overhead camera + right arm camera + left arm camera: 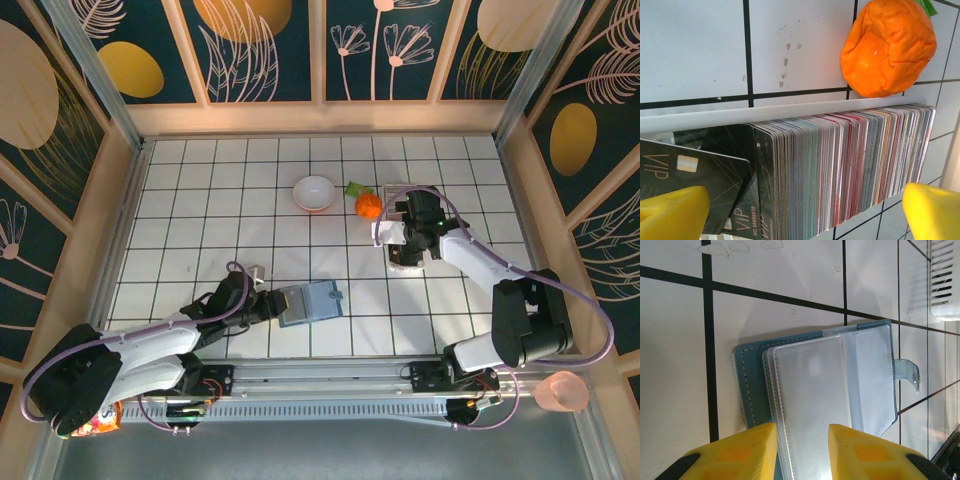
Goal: Put the credit cards into the card holder
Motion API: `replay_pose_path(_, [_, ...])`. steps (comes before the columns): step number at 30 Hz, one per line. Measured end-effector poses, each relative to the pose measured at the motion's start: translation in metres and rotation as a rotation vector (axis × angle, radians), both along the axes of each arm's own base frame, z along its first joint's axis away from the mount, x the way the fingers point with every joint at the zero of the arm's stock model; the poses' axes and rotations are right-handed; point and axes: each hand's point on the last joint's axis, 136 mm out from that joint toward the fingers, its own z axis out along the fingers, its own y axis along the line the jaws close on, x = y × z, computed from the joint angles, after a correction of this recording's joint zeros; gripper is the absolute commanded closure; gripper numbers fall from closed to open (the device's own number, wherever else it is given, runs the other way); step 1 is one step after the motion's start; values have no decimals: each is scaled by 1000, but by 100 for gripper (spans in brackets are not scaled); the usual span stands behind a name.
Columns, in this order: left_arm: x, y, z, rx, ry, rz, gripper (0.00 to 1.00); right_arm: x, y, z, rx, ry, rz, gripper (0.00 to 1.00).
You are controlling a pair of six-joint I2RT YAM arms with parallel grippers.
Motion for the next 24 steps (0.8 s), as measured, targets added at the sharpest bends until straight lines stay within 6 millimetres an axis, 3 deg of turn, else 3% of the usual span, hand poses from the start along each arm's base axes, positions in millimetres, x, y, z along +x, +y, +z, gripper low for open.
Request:
replay_pose_path(9, [0, 0, 1, -3, -3, 0, 68, -7, -3, -24, -33, 97, -3, 1])
replay_pose_path(24, [2, 0, 6, -14, -20, 3, 68, 11, -9, -36, -73, 81, -29, 3])
